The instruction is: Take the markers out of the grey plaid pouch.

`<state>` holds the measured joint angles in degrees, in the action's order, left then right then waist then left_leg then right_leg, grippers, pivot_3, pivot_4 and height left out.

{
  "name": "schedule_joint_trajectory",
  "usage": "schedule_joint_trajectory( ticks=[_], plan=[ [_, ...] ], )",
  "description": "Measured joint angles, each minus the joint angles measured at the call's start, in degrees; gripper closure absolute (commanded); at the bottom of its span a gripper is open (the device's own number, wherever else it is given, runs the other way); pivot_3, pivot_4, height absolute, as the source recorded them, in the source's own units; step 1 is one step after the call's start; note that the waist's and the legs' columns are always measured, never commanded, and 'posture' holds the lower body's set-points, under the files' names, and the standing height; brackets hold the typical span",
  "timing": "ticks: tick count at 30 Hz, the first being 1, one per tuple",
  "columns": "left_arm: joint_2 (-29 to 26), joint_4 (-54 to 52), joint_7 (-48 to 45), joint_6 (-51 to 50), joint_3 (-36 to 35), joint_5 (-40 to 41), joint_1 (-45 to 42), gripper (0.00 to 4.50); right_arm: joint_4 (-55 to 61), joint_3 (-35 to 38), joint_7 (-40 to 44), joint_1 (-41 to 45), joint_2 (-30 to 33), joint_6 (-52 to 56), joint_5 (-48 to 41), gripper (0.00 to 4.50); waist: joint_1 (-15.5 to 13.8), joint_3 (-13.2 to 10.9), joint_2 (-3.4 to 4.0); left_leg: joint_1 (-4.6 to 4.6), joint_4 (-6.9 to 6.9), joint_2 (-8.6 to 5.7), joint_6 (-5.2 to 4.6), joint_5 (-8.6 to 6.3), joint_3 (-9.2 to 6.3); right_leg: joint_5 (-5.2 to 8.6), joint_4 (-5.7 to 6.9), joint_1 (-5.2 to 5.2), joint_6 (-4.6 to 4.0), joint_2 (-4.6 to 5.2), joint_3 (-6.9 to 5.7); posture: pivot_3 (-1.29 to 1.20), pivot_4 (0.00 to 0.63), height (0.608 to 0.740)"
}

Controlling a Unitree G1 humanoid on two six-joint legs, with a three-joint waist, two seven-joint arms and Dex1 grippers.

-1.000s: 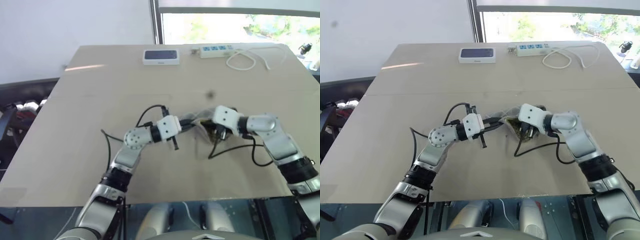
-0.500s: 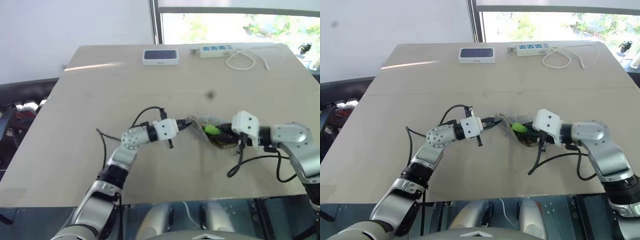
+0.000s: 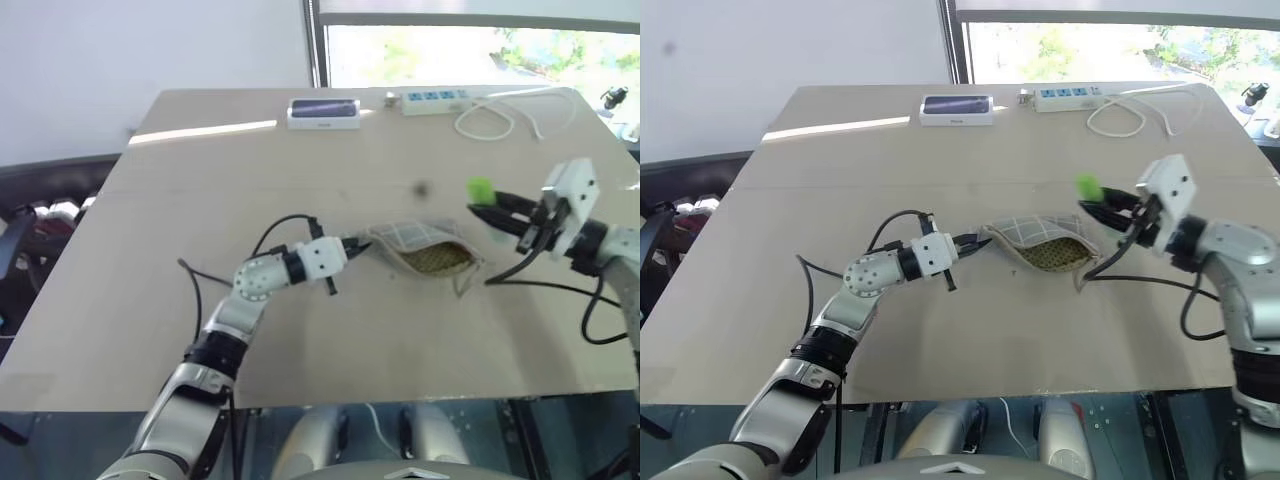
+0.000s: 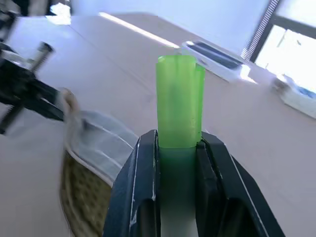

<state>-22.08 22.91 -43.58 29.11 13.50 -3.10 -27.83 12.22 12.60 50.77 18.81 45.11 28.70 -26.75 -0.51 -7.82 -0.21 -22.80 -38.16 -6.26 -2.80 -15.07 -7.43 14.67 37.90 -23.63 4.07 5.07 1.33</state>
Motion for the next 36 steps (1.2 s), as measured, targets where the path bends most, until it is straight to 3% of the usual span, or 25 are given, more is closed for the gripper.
schedule_joint_trajectory(
  ticks=[4, 11, 20, 23, 27, 28, 32, 36],
  plan=[
    [0.0, -1.9, 0.5, -0.3, 0.0, 0.0, 1.3, 4.5, -8.9, -2.3, -4.9, -0.4, 6.0, 5.1, 7.6, 4.17, -0.1, 0.0, 0.0, 0.02, -0.03, 0.0, 0.0, 0.0, 0.09, 0.0, 0.02, 0.02, 0.0, 0.02, 0.08, 0.0, 0.15, 0.74],
    [0.6, -2.3, 1.0, -1.3, 0.1, 0.0, 1.4, 4.5, -14.4, -7.6, -6.3, 0.1, 6.2, 0.8, 14.9, 0.66, 0.2, 0.0, 0.08, 0.02, 0.01, 0.07, 0.0, 0.0, 0.24, 0.0, 0.05, -0.06, 0.0, -0.03, 0.19, 0.0, 0.15, 0.74],
    [1.2, -2.5, 1.1, -1.8, 0.1, 0.0, 1.4, 4.5, -8.5, -8.2, -2.1, -1.0, 6.3, -2.2, 13.9, 0.66, -0.1, 0.0, 0.08, 0.02, 0.01, 0.06, 0.0, 0.0, 0.2, 0.0, 0.04, -0.05, 0.0, -0.03, 0.17, 0.0, 0.15, 0.74],
    [1.4, -2.5, 1.1, -1.9, 0.1, 0.0, 1.3, 4.5, -3.2, -7.0, 0.5, -2.9, 5.4, -2.7, 9.8, 1.97, -0.2, 0.0, 0.07, 0.02, 0.0, 0.06, 0.0, 0.0, 0.18, 0.0, 0.03, -0.04, 0.0, -0.03, 0.15, 0.0, 0.15, 0.74],
    [1.6, -2.5, 1.1, -2.0, 0.1, 0.0, 1.1, 4.5, 2.8, -7.0, 2.1, -4.3, 3.5, -1.2, 5.2, 4.1, -0.2, 0.0, 0.07, 0.02, -0.02, 0.06, -0.01, 0.0, 0.17, 0.0, 0.04, -0.03, 0.01, -0.03, 0.15, 0.0, 0.15, 0.74],
    [1.7, -2.5, 1.1, -2.1, 0.2, 0.0, 1.0, 4.5, 4.8, -7.0, 2.4, -4.3, 2.4, 0.2, 2.8, 4.37, -0.1, 0.0, 0.07, 0.02, -0.02, 0.07, 0.0, 0.0, 0.17, 0.0, 0.05, -0.03, 0.0, -0.03, 0.15, 0.0, 0.15, 0.74],
    [2.5, -2.5, 1.1, -2.4, 0.3, 0.0, 0.7, 4.5, 10.9, -8.1, 2.2, -3.7, -0.5, 3.8, -2.5, 4.37, -0.2, 0.0, 0.03, 0.01, -0.04, 0.06, -0.01, 0.0, 0.13, 0.0, 0.03, 0.0, 0.0, -0.03, 0.11, 0.0, 0.15, 0.74],
    [3.3, -2.5, 1.0, -2.5, 0.5, 0.1, 0.4, 4.5, 6.7, -13.9, -1.6, -1.2, -3.9, 3.7, 2.3, 4.37, -0.2, 0.0, 0.02, 0.04, -0.09, 0.05, -0.01, 0.0, 0.14, 0.0, 0.05, 0.03, 0.0, -0.03, 0.09, 0.0, 0.15, 0.74]
  ],
)
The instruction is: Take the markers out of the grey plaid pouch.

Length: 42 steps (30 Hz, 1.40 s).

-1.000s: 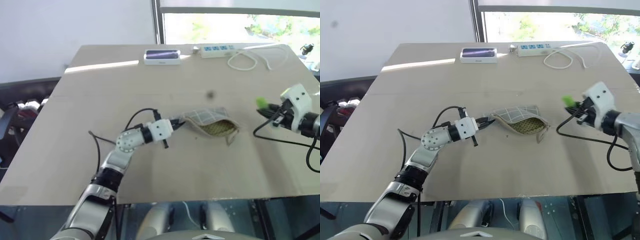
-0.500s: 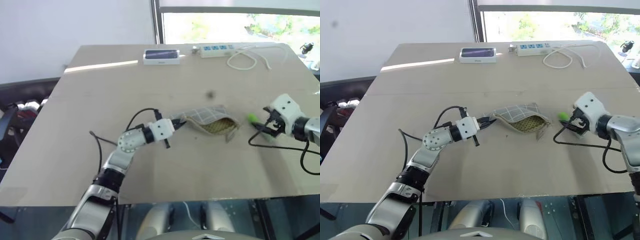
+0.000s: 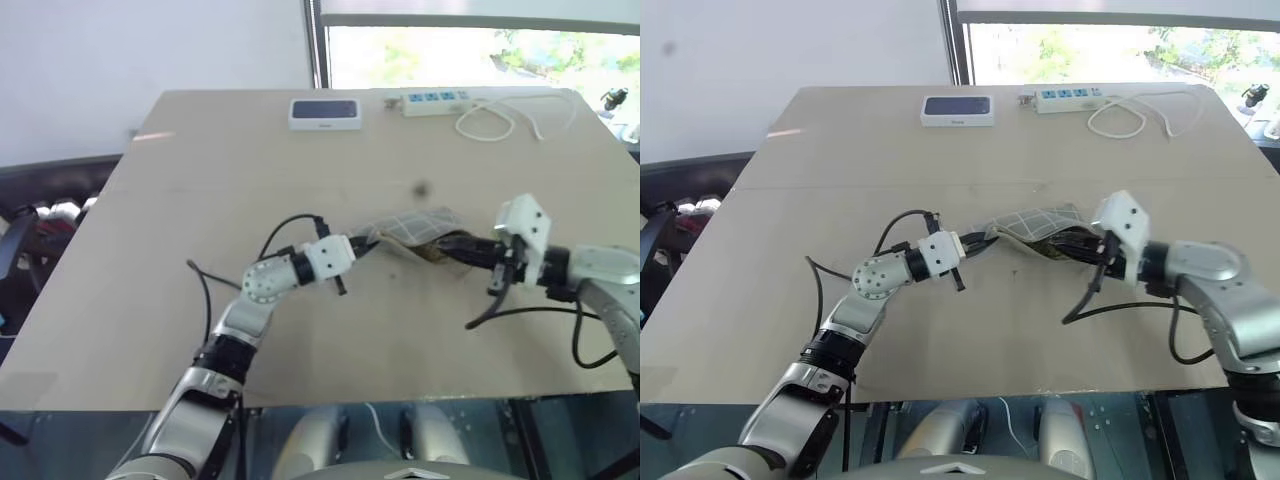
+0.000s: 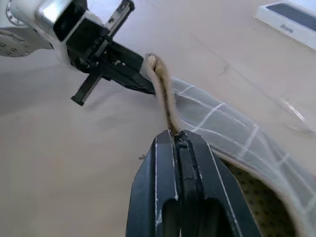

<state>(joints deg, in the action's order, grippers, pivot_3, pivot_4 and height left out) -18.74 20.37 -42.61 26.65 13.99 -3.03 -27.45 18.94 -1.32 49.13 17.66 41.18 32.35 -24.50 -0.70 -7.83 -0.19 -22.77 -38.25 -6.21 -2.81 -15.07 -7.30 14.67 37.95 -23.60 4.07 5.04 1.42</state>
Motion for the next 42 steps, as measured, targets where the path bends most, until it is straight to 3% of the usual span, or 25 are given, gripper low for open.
schedule_joint_trajectory(
  ticks=[5, 10, 13, 15, 21, 30, 35, 41, 42],
  plan=[
    [1.1, -1.2, -1.4, -0.6, 0.3, 1.0, -0.4, 4.5, -15.2, -3.7, -6.0, 6.7, -4.0, -1.9, 8.8, 4.37, 0.1, 0.0, 0.01, -0.04, 0.05, -0.01, 0.01, 0.0, 0.02, 0.0, 0.0, -0.09, 0.0, -0.01, 0.01, 0.0, 0.15, 0.74],
    [2.0, -4.4, -3.3, -2.7, 0.8, 2.9, -0.4, 4.5, -21.4, -6.3, -5.3, 10.1, -5.9, -6.0, 12.3, 4.37, 0.3, 0.0, 0.01, -0.05, 0.06, 0.0, 0.01, 0.0, 0.02, 0.0, -0.03, -0.09, 0.0, -0.01, 0.02, 0.0, 0.15, 0.74],
    [2.1, -5.6, -4.2, -3.5, 1.2, 3.4, -0.2, 4.5, -23.2, -8.2, -4.3, 10.7, -6.5, -9.6, 14.9, 3.63, 0.3, 0.0, 0.01, -0.05, 0.05, 0.0, 0.01, 0.0, 0.02, 0.0, -0.01, -0.09, 0.0, -0.02, 0.02, 0.0, 0.15, 0.74],
    [2.2, -5.8, -5.0, -4.3, 1.3, 4.3, 0.0, 4.5, -24.0, -10.4, -3.0, 11.6, -6.5, -12.3, 17.4, 2.6, 0.6, 0.0, 0.01, -0.04, 0.04, 0.0, 0.01, 0.0, 0.02, 0.0, 0.0, -0.09, 0.0, -0.03, 0.01, 0.0, 0.15, 0.74],
    [3.3, -6.3, -6.1, -5.3, 1.4, 5.6, 0.0, 4.5, -19.1, -13.4, 1.5, 12.2, -3.9, -10.9, 19.6, 0.05, 0.9, 0.0, 0.01, -0.06, 0.04, -0.01, 0.01, 0.0, -0.01, 0.0, -0.03, -0.08, 0.0, -0.02, -0.01, 0.0, 0.15, 0.74],
    [4.4, -6.3, -7.4, -7.1, 1.6, 7.7, -0.1, 4.5, -12.2, -14.4, 1.5, 14.1, -3.3, 0.2, 21.1, 0.05, 1.3, 0.0, 0.01, -0.04, 0.03, -0.01, 0.01, 0.0, -0.02, 0.0, 0.0, -0.08, 0.0, -0.02, 0.01, 0.0, 0.15, 0.74],
    [4.7, -4.9, -9.0, -7.4, 1.9, 7.8, -0.8, 4.5, -23.0, -16.4, 0.2, 18.8, -8.1, -2.5, 23.8, 0.05, 1.4, 0.0, 0.01, -0.03, 0.03, -0.01, 0.01, 0.0, -0.01, 0.0, 0.01, -0.07, 0.0, -0.02, 0.0, 0.0, 0.15, 0.74],
    [4.7, -3.3, -9.8, -7.8, 1.8, 7.7, -0.9, 4.5, -39.6, -17.1, 0.5, 24.7, -12.1, -13.0, 26.2, 0.05, 1.6, 0.0, 0.02, -0.01, 0.02, -0.02, 0.01, 0.01, 0.0, 0.0, 0.0, -0.07, 0.0, -0.03, 0.01, 0.0, 0.15, 0.74],
    [4.8, -3.3, -9.9, -7.8, 1.8, 7.7, -0.9, 4.5, -41.4, -17.1, 0.8, 25.4, -12.3, -14.4, 26.3, 0.28, 1.6, 0.0, 0.03, 0.01, 0.02, -0.02, 0.01, 0.01, 0.0, 0.0, 0.01, -0.07, 0.0, -0.03, 0.01, 0.0, 0.15, 0.74]
  ],
)
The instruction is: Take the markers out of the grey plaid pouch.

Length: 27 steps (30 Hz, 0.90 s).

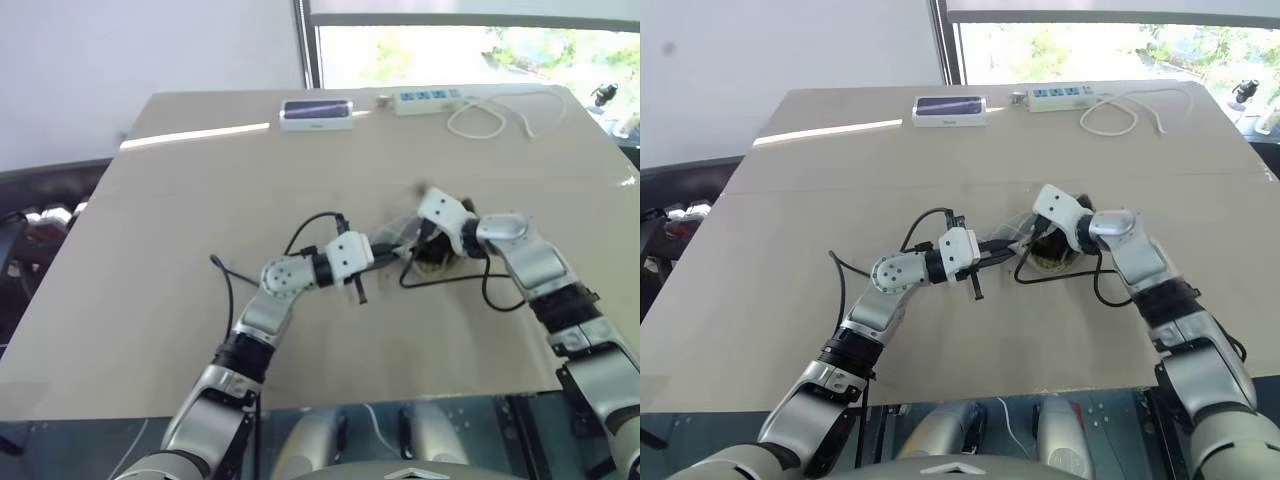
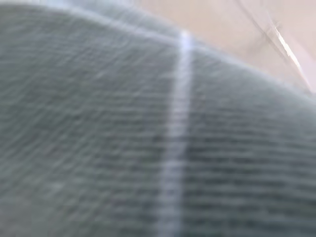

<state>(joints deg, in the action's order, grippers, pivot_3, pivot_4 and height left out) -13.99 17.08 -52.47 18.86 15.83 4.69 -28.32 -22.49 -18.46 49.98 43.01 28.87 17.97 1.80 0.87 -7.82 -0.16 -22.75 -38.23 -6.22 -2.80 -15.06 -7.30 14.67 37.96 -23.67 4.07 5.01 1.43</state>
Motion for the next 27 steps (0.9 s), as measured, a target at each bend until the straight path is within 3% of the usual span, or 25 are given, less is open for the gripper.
schedule_joint_trajectory(
  ticks=[3, 9, 16, 21, 27],
  plan=[
    [0.0, 0.0, 0.0, 0.0, 0.0, 0.0, 0.0, 4.5, -2.9, 0.0, 0.7, 1.0, -0.4, -2.6, 0.3, 1.29, 0.0, 0.0, 0.01, 0.02, -0.02, 0.0, 0.0, 0.0, -0.02, 0.0, 0.01, 0.01, 0.0, 0.0, -0.01, 0.0, 0.15, 0.74],
    [-0.3, -0.4, 0.9, 0.1, -0.8, 0.0, 0.0, 4.5, -1.2, 1.1, 1.9, 1.1, 0.8, -4.7, 2.5, 3.88, 0.1, 0.1, -0.06, 0.04, -0.02, 0.01, 0.0, 0.0, -0.03, 0.0, 0.01, 0.01, 0.0, -0.01, 0.0, 0.0, 0.15, 0.74],
    [-0.8, 0.0, 1.9, 2.0, -0.5, -1.5, 0.1, 4.5, 13.1, 1.6, 7.0, -4.8, 4.5, 1.9, 0.5, 4.23, -0.1, 0.1, -0.06, -0.04, 0.02, 0.01, 0.0, 0.0, -0.06, 0.0, -0.01, -0.02, 0.0, 0.0, 0.0, 0.0, 0.15, 0.74],
    [-1.5, 4.6, 5.0, 5.9, -0.7, -5.1, -1.0, 4.5, 27.4, 2.5, 9.9, -9.6, 8.2, 11.1, -3.7, 4.23, -0.3, 0.1, -0.07, -0.07, -0.01, -0.02, 0.0, 0.0, -0.08, 0.0, -0.02, -0.01, 0.0, 0.03, -0.03, 0.0, 0.15, 0.74],
    [-1.2, 6.8, 6.5, 8.2, -0.6, -6.2, -2.6, 4.5, 33.8, 5.1, 9.7, -11.9, 10.1, 15.0, -5.4, 4.23, -0.4, 0.1, -0.08, -0.08, 0.02, -0.03, 0.0, -0.01, -0.11, 0.0, -0.03, -0.02, 0.0, 0.04, -0.06, 0.0, 0.15, 0.74]
  ],
)
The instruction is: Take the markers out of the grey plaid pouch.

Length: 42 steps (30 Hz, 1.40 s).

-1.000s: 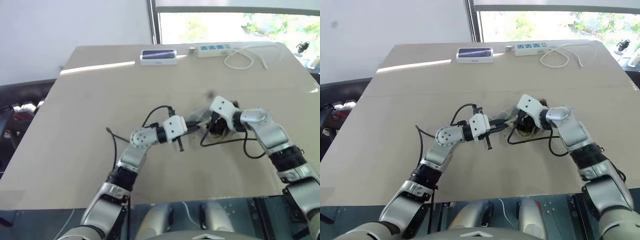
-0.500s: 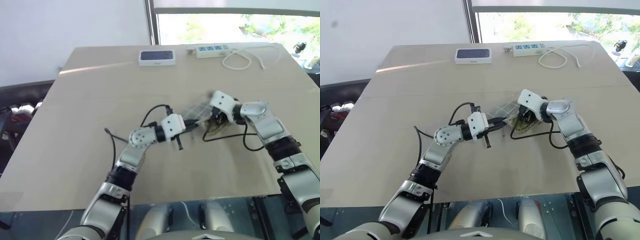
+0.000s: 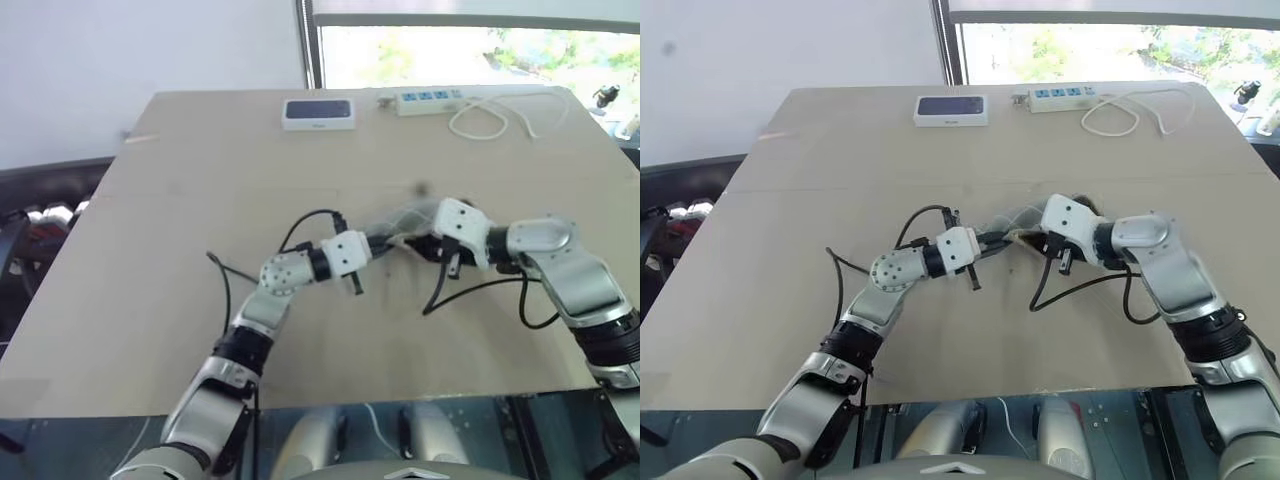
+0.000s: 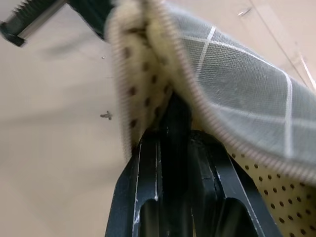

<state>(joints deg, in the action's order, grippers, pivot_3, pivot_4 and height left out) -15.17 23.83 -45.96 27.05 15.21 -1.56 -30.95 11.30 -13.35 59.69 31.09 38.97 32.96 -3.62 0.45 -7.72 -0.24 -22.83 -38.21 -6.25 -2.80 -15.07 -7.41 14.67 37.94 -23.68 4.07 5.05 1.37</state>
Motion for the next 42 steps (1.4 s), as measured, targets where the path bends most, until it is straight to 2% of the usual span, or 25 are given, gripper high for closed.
schedule_joint_trajectory(
  ticks=[6, 10, 16, 19, 22, 28, 35, 39, 42],
  plan=[
    [-1.1, 2.2, 2.1, 1.1, -0.2, -1.6, -0.2, 4.5, 10.6, 2.8, 2.2, -4.5, 3.3, 4.9, -7.5, 4.23, 0.0, 0.0, -0.01, -0.02, -0.02, -0.01, -0.01, 0.0, -0.02, 0.0, -0.01, 0.01, 0.0, 0.02, -0.02, 0.0, 0.15, 0.74],
    [-3.4, 2.3, 2.9, 2.0, -0.9, -1.9, 0.0, 4.5, 11.1, 6.7, 1.8, -6.9, 7.0, 6.1, -9.1, 4.23, -0.3, 0.0, -0.02, -0.02, -0.04, -0.02, -0.01, 0.0, -0.04, 0.0, 0.0, 0.02, 0.0, 0.03, -0.04, 0.0, 0.15, 0.74],
    [-4.1, 2.3, 3.4, 2.2, -1.2, -2.3, 0.8, 4.5, 9.7, 8.8, -1.3, -7.4, 7.8, 6.6, -9.7, 4.23, -0.1, 0.0, -0.02, -0.02, -0.01, -0.01, -0.01, 0.0, -0.02, 0.0, 0.0, 0.01, 0.0, 0.03, -0.02, 0.0, 0.15, 0.74],
    [-4.1, 2.2, 3.4, 2.1, -1.2, -2.2, 1.0, 4.5, 5.8, 8.8, -4.3, -5.6, 5.1, 6.5, -9.0, 3.46, 0.0, 0.0, -0.02, -0.01, -0.02, -0.01, -0.01, 0.0, 0.0, 0.0, 0.01, 0.01, 0.0, 0.01, 0.01, 0.0, 0.15, 0.74],
    [-2.8, 1.4, 2.6, 1.3, -1.2, -0.6, 1.3, 4.5, 0.7, 7.7, -7.6, -2.4, 2.0, 5.9, -7.7, 2.12, 0.1, 0.0, -0.02, -0.02, -0.01, -0.01, 0.0, 0.0, -0.02, 0.0, 0.01, 0.01, 0.0, 0.02, 0.0, 0.0, 0.15, 0.74],
    [-1.8, -3.3, -0.4, -2.8, -1.3, 3.8, 1.9, 4.5, -9.4, 4.2, -9.6, -1.0, -1.1, 2.3, -4.4, 2.12, 0.1, 0.0, -0.03, -0.05, 0.0, -0.02, 0.0, 0.0, 0.0, 0.0, -0.02, -0.01, 0.0, 0.03, 0.0, 0.0, 0.15, 0.74],
    [-1.5, -9.7, -3.7, -9.0, -1.2, 8.1, 3.2, 4.5, -18.0, 3.0, -11.3, 4.7, -5.8, -2.1, -2.7, 2.12, 0.4, 0.0, -0.02, 0.0, 0.0, 0.01, 0.0, 0.0, 0.01, 0.0, 0.02, -0.01, 0.0, -0.02, 0.03, 0.0, 0.15, 0.74],
    [-2.3, -10.4, -4.5, -10.2, -1.3, 8.5, 4.1, 4.5, -18.2, 3.0, -10.2, 5.9, -5.4, -1.9, -3.3, 2.12, 0.2, 0.0, -0.02, -0.02, 0.0, -0.01, 0.0, 0.0, -0.02, 0.0, -0.03, 0.0, 0.0, 0.0, -0.01, 0.0, 0.15, 0.74],
    [-2.8, -10.3, -5.1, -10.3, -1.4, 8.5, 4.1, 4.5, -13.1, 3.1, -3.7, 4.4, 0.3, 1.8, -6.6, 2.12, -0.2, -0.1, 0.03, -0.08, -0.01, -0.05, 0.0, 0.0, -0.09, 0.0, -0.08, 0.0, 0.0, 0.03, -0.1, 0.0, 0.15, 0.74]
  ],
)
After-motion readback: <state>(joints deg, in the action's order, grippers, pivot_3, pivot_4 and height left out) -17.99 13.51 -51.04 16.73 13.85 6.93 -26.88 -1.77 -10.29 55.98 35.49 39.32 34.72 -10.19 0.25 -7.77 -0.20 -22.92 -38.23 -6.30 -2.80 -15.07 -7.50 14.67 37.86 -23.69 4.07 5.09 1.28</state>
